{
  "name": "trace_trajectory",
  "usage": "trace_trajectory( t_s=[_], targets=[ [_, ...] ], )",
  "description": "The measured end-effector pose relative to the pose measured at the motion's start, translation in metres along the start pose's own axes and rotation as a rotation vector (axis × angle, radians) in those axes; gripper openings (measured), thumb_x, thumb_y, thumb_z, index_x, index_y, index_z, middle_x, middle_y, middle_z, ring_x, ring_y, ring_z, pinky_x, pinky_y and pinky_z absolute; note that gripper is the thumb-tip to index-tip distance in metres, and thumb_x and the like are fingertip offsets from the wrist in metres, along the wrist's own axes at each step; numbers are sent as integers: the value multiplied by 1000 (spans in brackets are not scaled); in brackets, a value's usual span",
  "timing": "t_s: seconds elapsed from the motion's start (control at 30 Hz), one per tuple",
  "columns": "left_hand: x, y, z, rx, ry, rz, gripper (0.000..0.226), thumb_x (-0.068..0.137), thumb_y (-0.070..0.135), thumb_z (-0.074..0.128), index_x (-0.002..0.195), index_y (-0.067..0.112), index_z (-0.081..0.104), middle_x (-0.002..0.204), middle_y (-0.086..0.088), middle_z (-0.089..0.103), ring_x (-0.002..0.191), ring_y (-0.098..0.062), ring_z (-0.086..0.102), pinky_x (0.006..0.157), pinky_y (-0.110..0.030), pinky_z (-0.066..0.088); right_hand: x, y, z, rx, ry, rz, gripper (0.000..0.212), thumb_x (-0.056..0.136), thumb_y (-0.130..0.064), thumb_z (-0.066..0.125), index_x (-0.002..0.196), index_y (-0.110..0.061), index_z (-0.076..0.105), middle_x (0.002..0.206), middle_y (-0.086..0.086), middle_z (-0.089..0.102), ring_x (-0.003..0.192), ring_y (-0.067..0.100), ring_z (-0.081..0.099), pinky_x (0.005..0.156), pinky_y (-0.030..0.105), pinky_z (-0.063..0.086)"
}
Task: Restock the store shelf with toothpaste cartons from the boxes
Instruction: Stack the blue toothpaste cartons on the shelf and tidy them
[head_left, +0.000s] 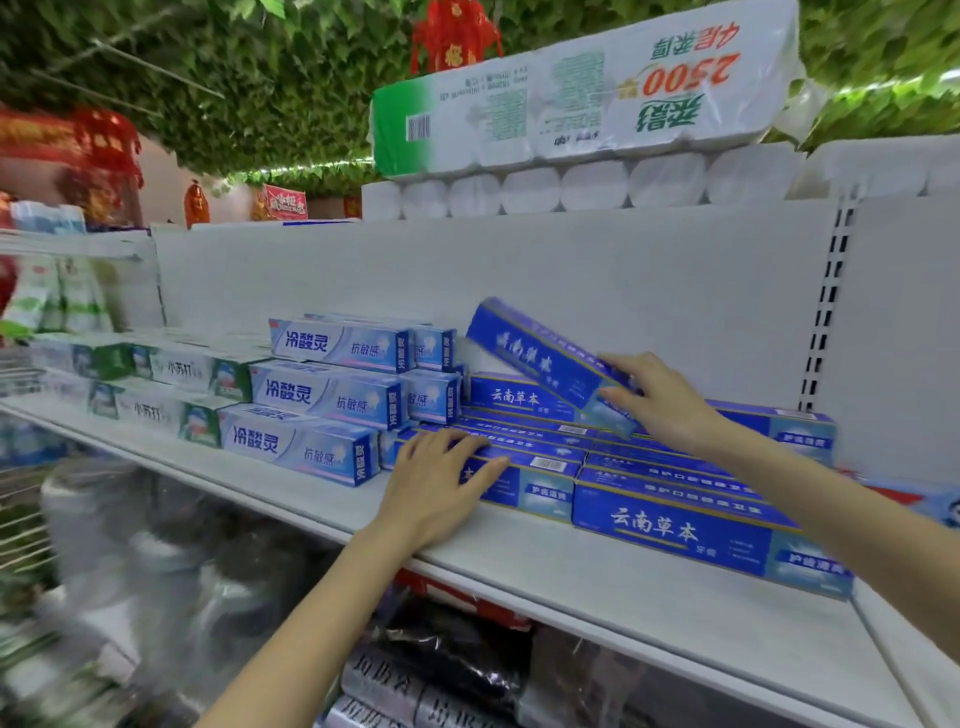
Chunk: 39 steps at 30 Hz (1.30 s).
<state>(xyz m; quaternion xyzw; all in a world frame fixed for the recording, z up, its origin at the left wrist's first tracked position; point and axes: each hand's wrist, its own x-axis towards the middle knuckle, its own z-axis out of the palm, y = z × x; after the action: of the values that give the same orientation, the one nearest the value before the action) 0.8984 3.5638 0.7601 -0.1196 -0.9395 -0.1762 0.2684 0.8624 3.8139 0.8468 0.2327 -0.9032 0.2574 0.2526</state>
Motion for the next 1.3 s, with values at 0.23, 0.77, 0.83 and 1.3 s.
trace_trajectory(
  t_s=[0.23,0.77,0.83,1.3],
  targets=[
    [2,-3,5,-16,-11,-31,83,73,79,10,133,39,51,138,12,47,132,-6,35,116,-31,6,27,15,31,-280,-99,11,33,95,-22,54,126,-13,55,114,18,56,109,35,51,84,37,42],
    [3,-8,7,-51,-3,-23,59,87,71,28,131,39,52,136,13,46,131,-6,35,113,-30,5,28,-5,32,-118,32,119,33,90,-24,62,123,-18,58,122,10,43,118,25,44,100,34,38],
    [3,-8,7,-54,11,-23,52,92,66,34,131,38,52,137,11,46,132,-7,35,114,-33,6,13,-12,23,-120,26,144,34,91,-28,61,123,-18,57,125,12,43,114,25,48,100,37,40],
    [-75,18,-36,-232,-39,277,71,80,71,26,132,30,54,137,5,51,130,-16,42,110,-37,23,-151,-126,10,-218,-51,346,46,92,-28,61,133,-12,46,131,12,44,122,24,46,99,29,35]
  ],
)
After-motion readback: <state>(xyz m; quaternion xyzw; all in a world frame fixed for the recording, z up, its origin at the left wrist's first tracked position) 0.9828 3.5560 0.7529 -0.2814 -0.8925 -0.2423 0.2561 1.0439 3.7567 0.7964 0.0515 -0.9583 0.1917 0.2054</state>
